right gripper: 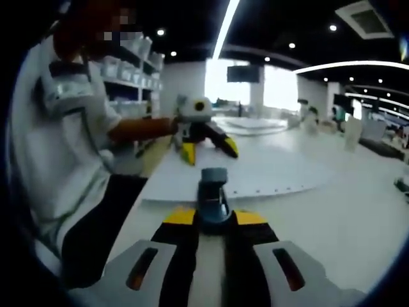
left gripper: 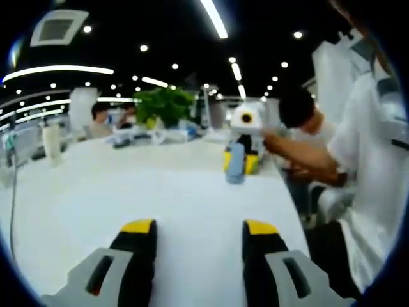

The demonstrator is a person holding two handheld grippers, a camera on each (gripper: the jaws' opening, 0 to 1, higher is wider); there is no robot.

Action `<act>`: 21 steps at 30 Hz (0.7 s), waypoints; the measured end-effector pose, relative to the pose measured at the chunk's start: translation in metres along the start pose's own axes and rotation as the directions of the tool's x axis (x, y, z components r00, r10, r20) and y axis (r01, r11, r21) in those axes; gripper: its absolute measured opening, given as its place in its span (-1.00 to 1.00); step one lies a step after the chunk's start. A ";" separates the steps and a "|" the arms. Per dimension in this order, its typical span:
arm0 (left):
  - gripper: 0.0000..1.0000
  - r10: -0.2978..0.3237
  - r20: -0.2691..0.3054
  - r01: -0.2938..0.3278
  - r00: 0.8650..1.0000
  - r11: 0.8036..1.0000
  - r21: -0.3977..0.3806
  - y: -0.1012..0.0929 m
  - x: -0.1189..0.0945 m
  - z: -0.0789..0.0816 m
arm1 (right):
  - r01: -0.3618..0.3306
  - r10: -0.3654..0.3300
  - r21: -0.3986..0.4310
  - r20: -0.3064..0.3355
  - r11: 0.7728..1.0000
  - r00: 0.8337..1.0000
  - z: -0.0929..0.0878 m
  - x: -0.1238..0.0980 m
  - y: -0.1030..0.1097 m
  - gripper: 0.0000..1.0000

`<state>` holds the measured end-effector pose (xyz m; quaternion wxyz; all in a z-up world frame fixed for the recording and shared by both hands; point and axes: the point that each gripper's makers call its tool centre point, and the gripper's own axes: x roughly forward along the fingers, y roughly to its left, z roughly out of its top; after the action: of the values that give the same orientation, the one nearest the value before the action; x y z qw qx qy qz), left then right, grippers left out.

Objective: Pick up the paper insert the paper into the punch align the paper edges press the punch to punch holes

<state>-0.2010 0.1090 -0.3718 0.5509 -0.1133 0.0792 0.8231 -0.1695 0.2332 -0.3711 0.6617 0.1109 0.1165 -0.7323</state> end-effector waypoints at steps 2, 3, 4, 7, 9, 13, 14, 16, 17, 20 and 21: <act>0.14 0.001 0.011 -0.001 1.000 1.000 0.003 0.000 0.000 0.002 | 0.001 -0.001 0.005 0.000 1.000 1.000 0.000 0.000 0.000 -0.48; 0.14 0.001 0.013 -0.001 1.000 1.000 0.002 0.000 -0.001 0.002 | 0.001 -0.001 0.005 0.001 1.000 1.000 0.000 0.000 0.000 -0.46; 0.14 -0.001 0.034 0.001 0.999 1.000 -0.008 0.001 -0.002 0.006 | 0.009 -0.009 -0.002 0.000 1.000 1.000 0.000 0.001 -0.001 -0.44; 0.14 0.000 0.055 0.001 0.999 1.000 -0.019 0.002 -0.003 0.010 | 0.014 -0.014 0.002 0.002 1.000 1.000 0.000 0.000 -0.002 -0.40; 0.14 0.002 0.056 -0.001 0.998 1.000 -0.022 0.002 -0.003 0.010 | 0.013 -0.013 0.001 0.006 1.000 1.000 0.001 0.000 -0.002 -0.41; 0.14 0.004 0.048 -0.003 0.999 1.000 -0.024 0.003 -0.003 0.008 | 0.007 -0.007 -0.019 0.009 1.000 1.000 0.001 -0.001 -0.001 -0.53; 0.14 0.005 0.037 -0.004 0.999 1.000 -0.023 0.003 -0.002 0.006 | 0.006 -0.006 -0.021 0.009 1.000 1.000 0.001 -0.001 -0.001 -0.53; 0.14 0.010 0.005 -0.010 1.000 1.000 -0.012 0.003 0.000 0.001 | 0.004 -0.004 -0.024 0.010 1.000 1.000 0.001 -0.001 -0.001 -0.54; 0.14 0.015 -0.002 -0.015 1.000 1.000 -0.007 0.004 0.001 -0.001 | 0.004 -0.004 -0.023 0.010 1.000 1.000 0.001 -0.001 -0.001 -0.54; 0.13 0.014 -0.001 -0.014 1.000 1.000 -0.011 0.004 0.000 0.000 | -0.002 0.002 -0.026 0.014 1.000 1.000 0.001 -0.002 -0.002 -0.54; 0.13 0.015 -0.001 -0.015 1.000 1.000 -0.010 0.005 0.000 0.000 | -0.007 0.007 -0.030 0.014 1.000 1.000 0.001 -0.002 -0.001 -0.54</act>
<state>-0.2056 0.1073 -0.3722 0.5440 -0.1159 0.0765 0.8275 -0.1703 0.2346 -0.3697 0.6667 0.0961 0.1223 -0.7290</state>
